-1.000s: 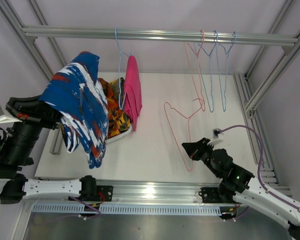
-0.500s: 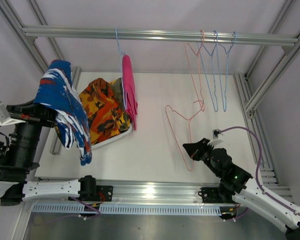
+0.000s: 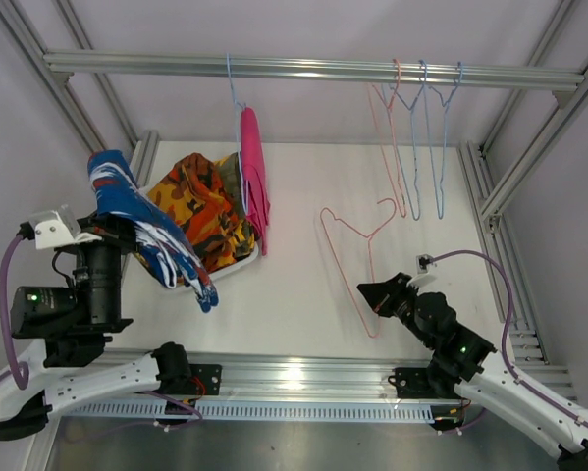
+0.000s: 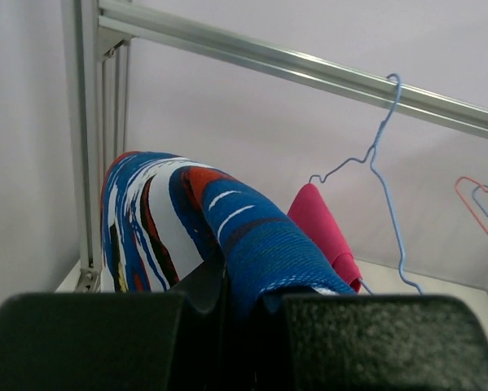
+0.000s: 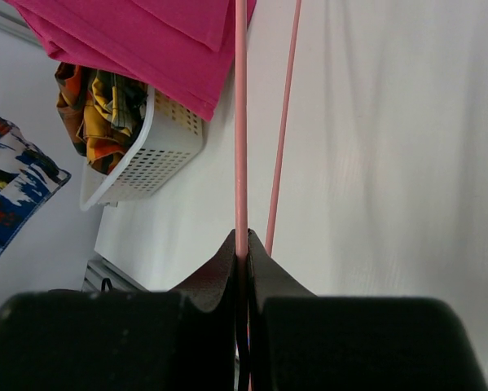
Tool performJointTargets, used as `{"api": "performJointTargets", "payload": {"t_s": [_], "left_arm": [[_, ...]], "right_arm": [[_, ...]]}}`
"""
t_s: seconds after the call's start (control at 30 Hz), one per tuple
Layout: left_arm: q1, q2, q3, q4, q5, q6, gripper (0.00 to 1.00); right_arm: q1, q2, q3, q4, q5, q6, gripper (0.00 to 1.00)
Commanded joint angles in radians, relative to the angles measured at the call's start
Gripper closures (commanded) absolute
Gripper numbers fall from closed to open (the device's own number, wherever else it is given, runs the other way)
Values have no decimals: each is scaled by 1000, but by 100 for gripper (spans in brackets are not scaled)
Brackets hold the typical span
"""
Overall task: Remove the trousers from the hanger
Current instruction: Place the trousers in the bin.
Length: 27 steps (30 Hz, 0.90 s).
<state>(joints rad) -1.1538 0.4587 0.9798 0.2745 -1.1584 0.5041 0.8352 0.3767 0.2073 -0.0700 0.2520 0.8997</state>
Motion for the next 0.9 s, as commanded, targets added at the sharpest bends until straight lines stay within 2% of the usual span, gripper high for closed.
{"api": "performJointTargets", "payload": {"t_s": [0.0, 0.17, 0.43, 0.7, 0.87], "left_arm": [[48, -12, -16, 29, 25, -128, 99], [86, -64, -35, -15, 14, -217, 99], [157, -57, -58, -47, -23, -280, 99], [270, -31, -81, -216, -63, -547, 99], [324, 7, -90, -247, -75, -647, 99]], "right_arm": [[-7, -22, -9, 26, -16, 5, 100], [-15, -19, -19, 29, -19, 5, 100], [-22, 16, -31, 93, -33, 11, 100], [-33, 34, -32, 102, -53, -2, 100], [-45, 30, -37, 105, -68, -5, 100]]}}
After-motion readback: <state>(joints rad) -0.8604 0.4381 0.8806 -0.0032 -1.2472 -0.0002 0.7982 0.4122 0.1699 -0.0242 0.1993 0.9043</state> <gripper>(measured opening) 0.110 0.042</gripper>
